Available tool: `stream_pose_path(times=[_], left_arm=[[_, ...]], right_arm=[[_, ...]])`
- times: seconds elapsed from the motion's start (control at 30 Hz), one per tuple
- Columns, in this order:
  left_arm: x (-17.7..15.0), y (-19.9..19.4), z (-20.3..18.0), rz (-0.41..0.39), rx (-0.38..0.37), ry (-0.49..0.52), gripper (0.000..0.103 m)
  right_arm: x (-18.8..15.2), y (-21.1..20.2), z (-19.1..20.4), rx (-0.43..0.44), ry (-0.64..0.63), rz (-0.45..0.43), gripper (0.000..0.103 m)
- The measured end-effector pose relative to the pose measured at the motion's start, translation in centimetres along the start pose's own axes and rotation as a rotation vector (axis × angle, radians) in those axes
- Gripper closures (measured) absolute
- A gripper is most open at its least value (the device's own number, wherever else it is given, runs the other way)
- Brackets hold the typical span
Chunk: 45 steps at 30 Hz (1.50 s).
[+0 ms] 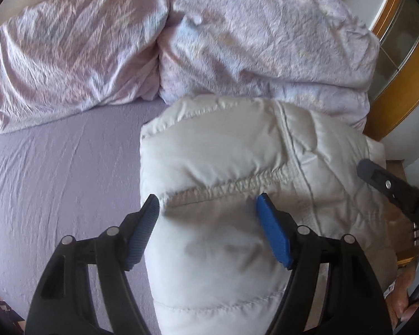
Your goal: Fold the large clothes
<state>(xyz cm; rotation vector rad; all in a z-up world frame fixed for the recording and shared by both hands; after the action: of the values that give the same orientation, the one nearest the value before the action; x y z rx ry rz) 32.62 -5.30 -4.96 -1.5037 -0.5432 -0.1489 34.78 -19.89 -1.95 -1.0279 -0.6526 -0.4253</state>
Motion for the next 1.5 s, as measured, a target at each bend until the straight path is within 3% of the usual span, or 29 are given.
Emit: stream_pose_path(times=[0.43,0.93,1.5], left_arm=[[-1.2,0.2,-3.0,-0.046,-0.004,0.078,0.028],[-2.9,1.1,-6.6,-0.104,0.017,0.153,0.016],[-3.7,3.0,-7.3,-0.177,0.039,0.164,0.006]], right_arm=[[-3.5,2.0,-4.0,-0.11,0.041,0.051,0.077],[-6.8,1.9,-7.9,-0.047,0.152,0.012,0.079],[-7.4,2.5,-8.3,-0.019,0.129,-0.051,0.079]])
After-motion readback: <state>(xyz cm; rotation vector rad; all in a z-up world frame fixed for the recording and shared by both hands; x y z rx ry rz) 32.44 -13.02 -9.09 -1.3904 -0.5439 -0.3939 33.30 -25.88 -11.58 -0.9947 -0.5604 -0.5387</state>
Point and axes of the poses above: each gripper's, at about its wrist camera, not at the fingertips, and y roughly the way its jaws point, z to its left, x to its top, the point moved 1 cm from there along y, roughly the way its jaws point, and after that the axes turned 9 degrees about x, right-handed, at the moved point
